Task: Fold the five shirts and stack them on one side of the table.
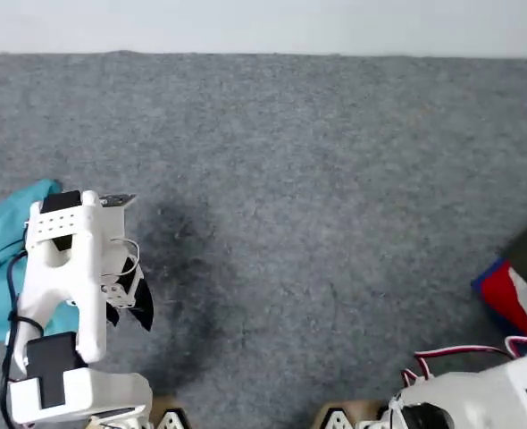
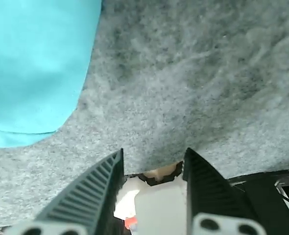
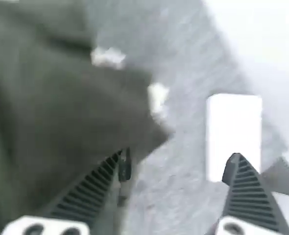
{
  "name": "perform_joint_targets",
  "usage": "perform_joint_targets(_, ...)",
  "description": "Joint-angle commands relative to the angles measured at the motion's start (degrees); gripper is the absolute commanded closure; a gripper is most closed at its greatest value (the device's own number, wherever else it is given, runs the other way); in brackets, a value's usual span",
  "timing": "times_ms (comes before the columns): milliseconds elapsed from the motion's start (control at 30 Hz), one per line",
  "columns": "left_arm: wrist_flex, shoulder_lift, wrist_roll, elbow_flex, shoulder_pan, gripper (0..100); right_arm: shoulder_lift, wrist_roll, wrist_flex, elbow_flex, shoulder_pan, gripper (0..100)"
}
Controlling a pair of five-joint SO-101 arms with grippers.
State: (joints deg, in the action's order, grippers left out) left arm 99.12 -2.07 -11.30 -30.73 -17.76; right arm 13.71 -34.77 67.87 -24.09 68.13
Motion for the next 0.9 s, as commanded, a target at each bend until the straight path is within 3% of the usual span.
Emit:
perform_joint_targets(0,0.4,-1.7,-0.7,0.0,-0.1,81,-2.8,4.7,4.1,-13.3,-3.2,69.1)
perform_joint_targets(233,0.4,-1.7,-0.7,0.0,-0.1,81,-1.5,6.1,20.8,-19.6,-19.5,69.1)
perform_joint_targets(400,0.8,-2.3,-0.5,1.3,-0.5,81,-1.8,14.5,35.4,-19.4,-34.0,69.2)
perform_joint_targets(467,1.5,-2.3,0.3,3.6,-1.5,81,-2.7,15.8,35.2,-15.5,-40.4,69.2)
perform_joint_targets(567,1.6,-2.3,7.2,9.5,-8.2,84,-5.8,14.5,35.2,-10.5,-50.8,69.2)
perform_joint_targets(667,1.6,-2.1,10.6,14.6,-20.0,85,-8.5,14.4,35.1,-6.2,-61.3,69.2)
perform_joint_targets(733,1.6,-1.7,8.4,16.8,-26.3,85,-9.4,14.4,35.1,-4.3,-66.8,69.1)
perform_joint_targets(867,1.6,-1.7,-2.7,20.4,-33.4,84,-8.0,14.5,35.0,1.8,-71.5,69.1)
